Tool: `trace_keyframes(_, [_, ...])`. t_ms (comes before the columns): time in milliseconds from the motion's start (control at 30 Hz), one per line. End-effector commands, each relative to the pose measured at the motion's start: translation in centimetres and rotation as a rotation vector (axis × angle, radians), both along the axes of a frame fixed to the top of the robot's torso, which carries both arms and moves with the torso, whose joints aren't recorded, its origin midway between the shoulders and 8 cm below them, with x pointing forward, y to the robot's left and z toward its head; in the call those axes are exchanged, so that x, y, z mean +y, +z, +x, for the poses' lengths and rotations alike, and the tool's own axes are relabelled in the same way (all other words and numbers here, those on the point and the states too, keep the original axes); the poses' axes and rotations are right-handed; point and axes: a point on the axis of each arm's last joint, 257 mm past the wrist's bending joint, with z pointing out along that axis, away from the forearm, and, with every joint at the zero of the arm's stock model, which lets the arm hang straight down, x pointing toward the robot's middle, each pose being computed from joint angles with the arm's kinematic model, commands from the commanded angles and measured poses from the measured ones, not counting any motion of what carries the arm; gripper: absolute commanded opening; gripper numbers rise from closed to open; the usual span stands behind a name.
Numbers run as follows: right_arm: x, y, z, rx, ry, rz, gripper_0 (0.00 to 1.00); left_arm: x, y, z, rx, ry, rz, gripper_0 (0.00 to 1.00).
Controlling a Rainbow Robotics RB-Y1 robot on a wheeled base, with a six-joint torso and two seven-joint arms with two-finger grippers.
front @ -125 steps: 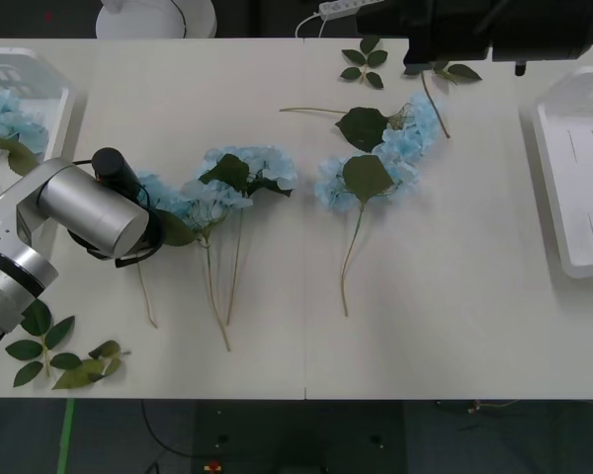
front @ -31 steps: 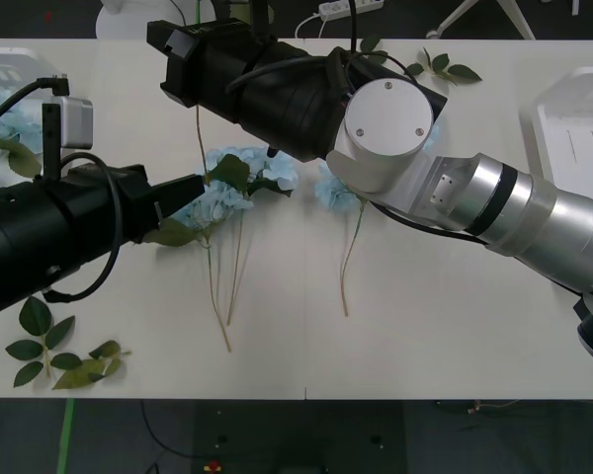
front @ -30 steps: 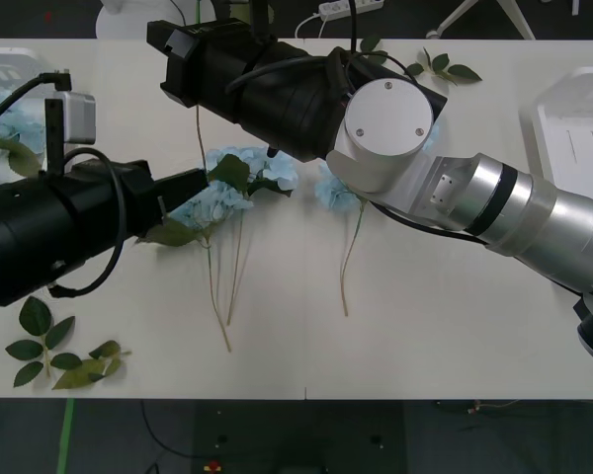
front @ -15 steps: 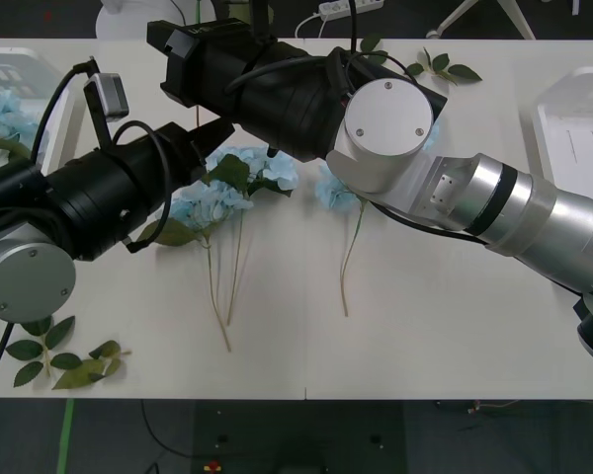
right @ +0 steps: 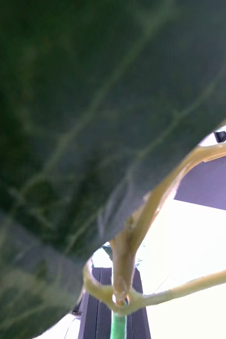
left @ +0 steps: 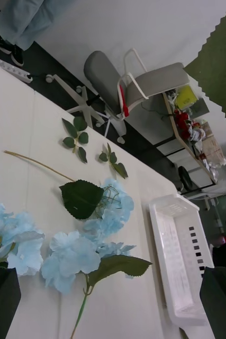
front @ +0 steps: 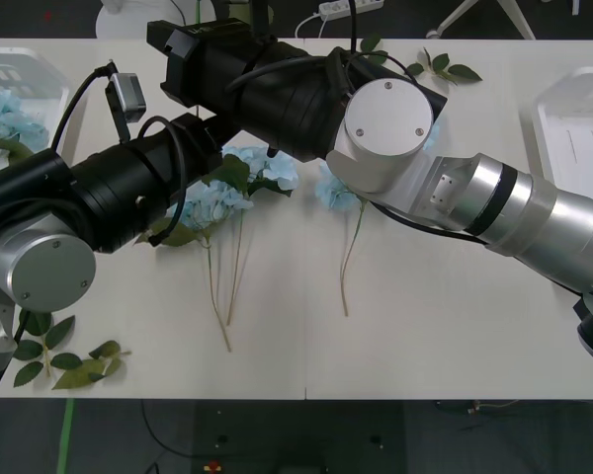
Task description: Place the red flowers into the right box and the blue flowers into the left box. If a person shows an open palm, hand one flower to the person first, then continue sorting.
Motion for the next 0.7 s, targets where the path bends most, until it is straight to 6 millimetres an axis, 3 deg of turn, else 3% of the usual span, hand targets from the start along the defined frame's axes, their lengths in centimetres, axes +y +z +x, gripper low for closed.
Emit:
trace_keyframes(33, [1.02,2.65,-0.99,-0.076,0.018,-0.009,0.00,-1.73,2.09,0.14,-0.031,-0.022,-0.035,0.49])
trace_keyframes(67, [1.02,2.65,-0.99,-0.076,0.018,-0.009,0.00,-1.77,2.04,0.12,-0.031,-0.023,-0.033,0.37])
trace_keyframes(100, [0.99,2.61,-0.93,-0.074,0.017,-0.009,0.00,-1.82,2.01,0.15,-0.030,-0.023,-0.033,0.12])
trace_keyframes(133, [1.02,2.65,-0.99,-0.076,0.018,-0.009,0.00,-1.82,2.02,0.19,-0.029,-0.022,-0.034,0.01])
trace_keyframes(700, [0.74,2.59,-0.74,-0.084,0.010,-0.016,0.00,-1.34,1.72,0.69,-0.032,-0.003,-0.017,0.00])
